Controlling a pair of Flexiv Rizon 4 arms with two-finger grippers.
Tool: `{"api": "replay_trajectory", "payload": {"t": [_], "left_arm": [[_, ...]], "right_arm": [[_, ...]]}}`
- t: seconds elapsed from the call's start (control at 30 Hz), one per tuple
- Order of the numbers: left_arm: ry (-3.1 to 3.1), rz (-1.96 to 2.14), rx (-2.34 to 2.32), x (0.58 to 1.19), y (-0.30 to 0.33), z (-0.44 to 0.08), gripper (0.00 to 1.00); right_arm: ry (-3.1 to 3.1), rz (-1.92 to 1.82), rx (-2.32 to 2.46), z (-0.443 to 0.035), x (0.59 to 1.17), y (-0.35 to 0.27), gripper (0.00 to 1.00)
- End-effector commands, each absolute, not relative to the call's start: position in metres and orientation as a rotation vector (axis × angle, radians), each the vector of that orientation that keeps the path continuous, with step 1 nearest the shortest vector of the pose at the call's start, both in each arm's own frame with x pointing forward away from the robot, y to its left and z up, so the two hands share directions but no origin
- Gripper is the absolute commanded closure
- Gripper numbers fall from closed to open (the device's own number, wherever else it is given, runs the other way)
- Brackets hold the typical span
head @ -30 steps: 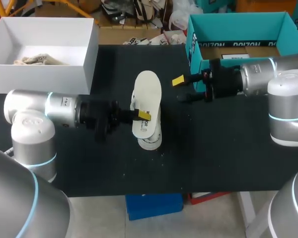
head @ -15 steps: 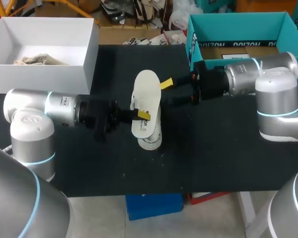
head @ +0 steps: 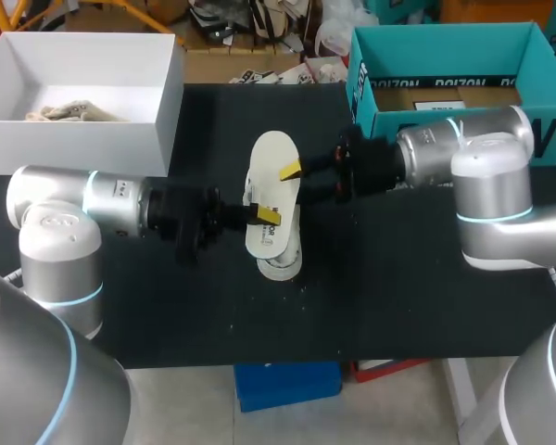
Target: Take the shoe out of the shoebox, open the shoe tongue, remove and reinsert the insole, then place the shoe into the shoebox
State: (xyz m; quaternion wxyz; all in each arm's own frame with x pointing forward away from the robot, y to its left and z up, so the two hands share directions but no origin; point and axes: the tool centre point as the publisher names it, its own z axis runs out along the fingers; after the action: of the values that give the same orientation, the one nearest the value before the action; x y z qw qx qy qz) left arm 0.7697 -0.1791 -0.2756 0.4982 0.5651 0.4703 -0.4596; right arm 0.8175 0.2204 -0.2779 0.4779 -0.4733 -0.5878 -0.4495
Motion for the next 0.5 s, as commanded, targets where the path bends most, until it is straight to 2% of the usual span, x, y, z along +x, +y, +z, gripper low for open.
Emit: {"api": "replay_trajectory", "payload": {"t": [0.03,0.13,0.27,0.3,0.33,0.37,0.5], "left_arm": [[1.139,-1.104,1.365,0.7682,-0.1799,-0.2762,1.0],[1.139,-1.104,1.365,0.7682,-0.1799,-0.2762,1.0],[1.139,-1.104,1.365,0.7682,-0.1799,-0.2762,1.0],[1.139,-1.104,1.365,0.7682,-0.1799,-0.2762,1.0],[1.139,-1.104,1.365,0.7682,-0.1799,-0.2762,1.0],[1.139,-1.104,1.365,0.7682,-0.1799,-0.2762,1.0],[1.139,-1.104,1.365,0.7682,-0.1799,-0.2762,1.0]], "right_arm": [[-1.423,-1.117,-1.173,-0.2806,0.8122,0.2274,0.48],[-1.421,-1.122,-1.174,-0.2822,0.813,0.2309,0.56],[-1.428,-1.129,-1.173,-0.2827,0.8149,0.2337,0.61],[-1.432,-1.131,-1.176,-0.2824,0.8156,0.2339,0.73],[-1.435,-1.134,-1.177,-0.2821,0.8166,0.2338,0.89],[-1.437,-1.136,-1.178,-0.2819,0.8171,0.2337,0.98],[-1.442,-1.145,-1.189,-0.2812,0.8184,0.2328,1.0]]}}
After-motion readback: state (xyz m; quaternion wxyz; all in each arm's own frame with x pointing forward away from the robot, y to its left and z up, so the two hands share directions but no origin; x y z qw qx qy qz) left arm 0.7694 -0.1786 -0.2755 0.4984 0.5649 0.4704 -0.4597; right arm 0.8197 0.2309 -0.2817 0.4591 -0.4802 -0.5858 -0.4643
